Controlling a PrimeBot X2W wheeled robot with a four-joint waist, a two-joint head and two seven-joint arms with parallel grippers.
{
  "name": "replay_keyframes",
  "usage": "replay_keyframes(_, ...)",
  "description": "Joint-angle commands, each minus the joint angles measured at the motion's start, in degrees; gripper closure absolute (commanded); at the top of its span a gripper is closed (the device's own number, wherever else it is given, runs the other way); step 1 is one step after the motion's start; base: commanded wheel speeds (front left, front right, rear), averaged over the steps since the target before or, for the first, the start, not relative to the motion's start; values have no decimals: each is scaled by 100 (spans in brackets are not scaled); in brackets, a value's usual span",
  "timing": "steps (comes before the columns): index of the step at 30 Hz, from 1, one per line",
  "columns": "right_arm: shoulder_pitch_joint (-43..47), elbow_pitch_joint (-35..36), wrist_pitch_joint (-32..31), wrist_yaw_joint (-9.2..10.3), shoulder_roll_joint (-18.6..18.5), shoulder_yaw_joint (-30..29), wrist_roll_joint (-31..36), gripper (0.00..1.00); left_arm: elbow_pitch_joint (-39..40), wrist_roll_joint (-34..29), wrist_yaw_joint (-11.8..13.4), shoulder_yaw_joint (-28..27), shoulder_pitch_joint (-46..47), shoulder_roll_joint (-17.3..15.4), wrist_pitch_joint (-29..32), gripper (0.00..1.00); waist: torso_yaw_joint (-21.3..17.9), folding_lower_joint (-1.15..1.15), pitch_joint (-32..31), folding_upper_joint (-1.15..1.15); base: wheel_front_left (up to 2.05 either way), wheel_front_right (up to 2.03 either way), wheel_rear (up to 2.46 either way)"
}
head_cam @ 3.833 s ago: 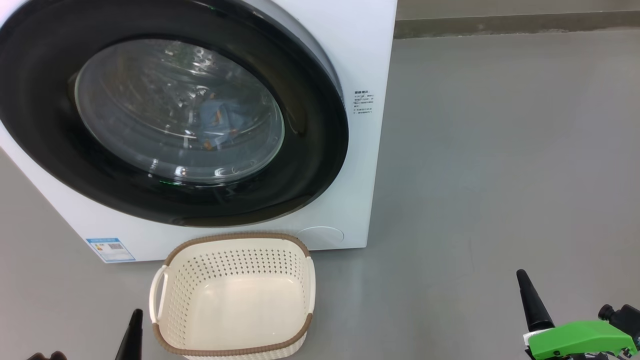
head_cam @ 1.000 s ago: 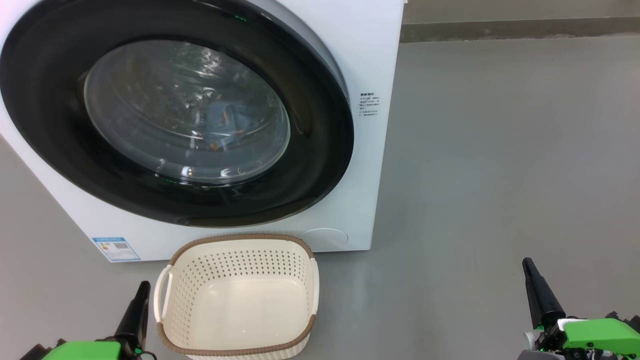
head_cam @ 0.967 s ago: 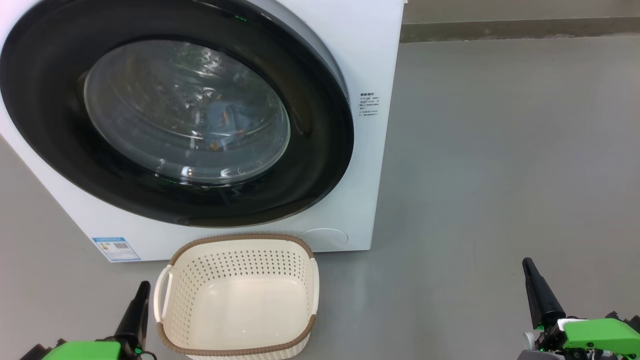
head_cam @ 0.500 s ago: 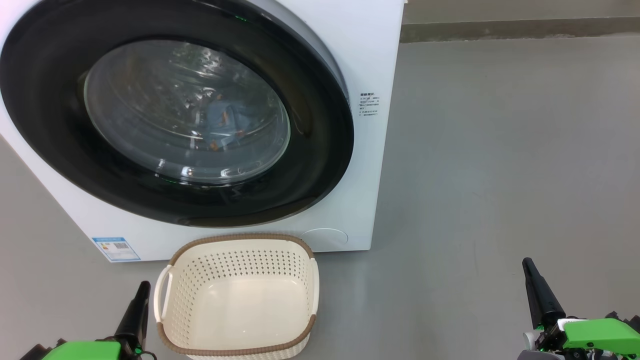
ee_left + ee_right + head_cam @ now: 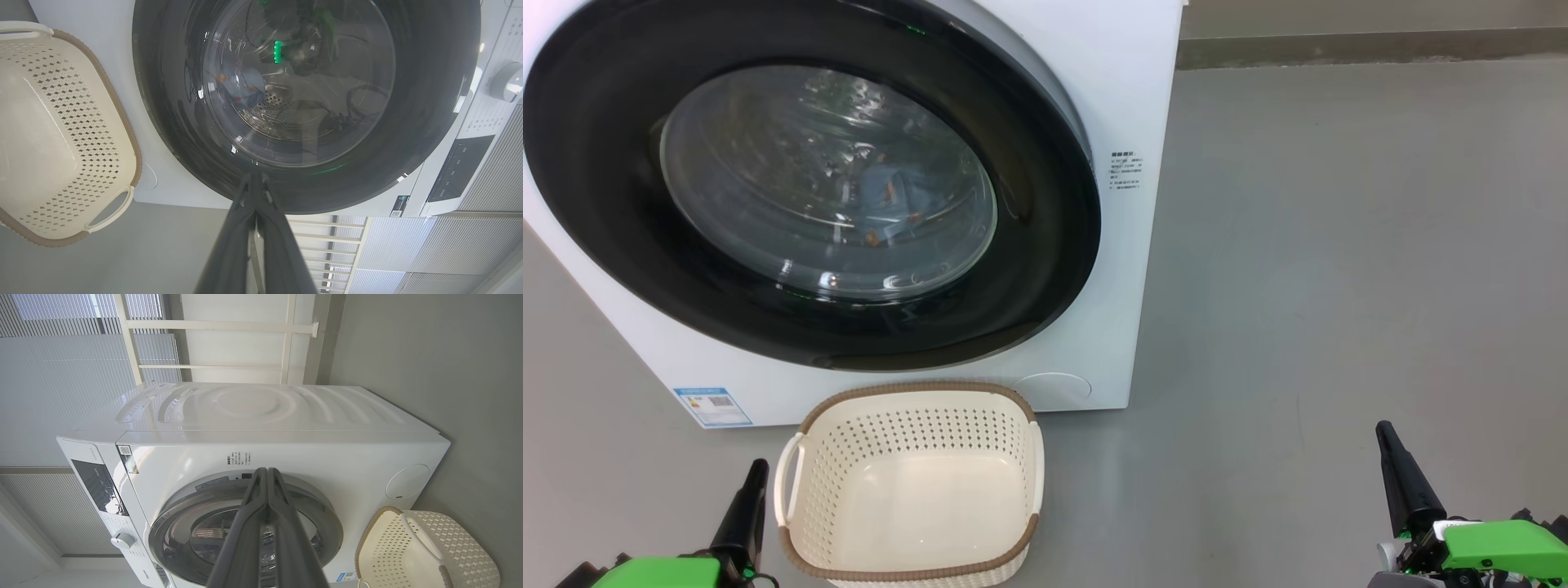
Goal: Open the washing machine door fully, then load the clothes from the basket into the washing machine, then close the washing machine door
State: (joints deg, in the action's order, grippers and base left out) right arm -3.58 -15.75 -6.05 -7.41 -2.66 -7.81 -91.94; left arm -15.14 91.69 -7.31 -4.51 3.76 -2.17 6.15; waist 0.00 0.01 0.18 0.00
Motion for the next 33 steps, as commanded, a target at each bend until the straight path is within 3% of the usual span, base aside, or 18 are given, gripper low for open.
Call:
replay_keyframes(1, -260, 173, -44, -8, -21, 128, -23, 100, 111, 45, -18, -204, 243, -73, 37, 100, 0, 0, 0, 0, 0, 0, 0)
replay_keyframes(33, -260, 173, -44, -8, -21, 129, -23, 100, 111, 44, -18, -206, 243, -72, 38, 100, 0, 0, 0, 0, 0, 0, 0)
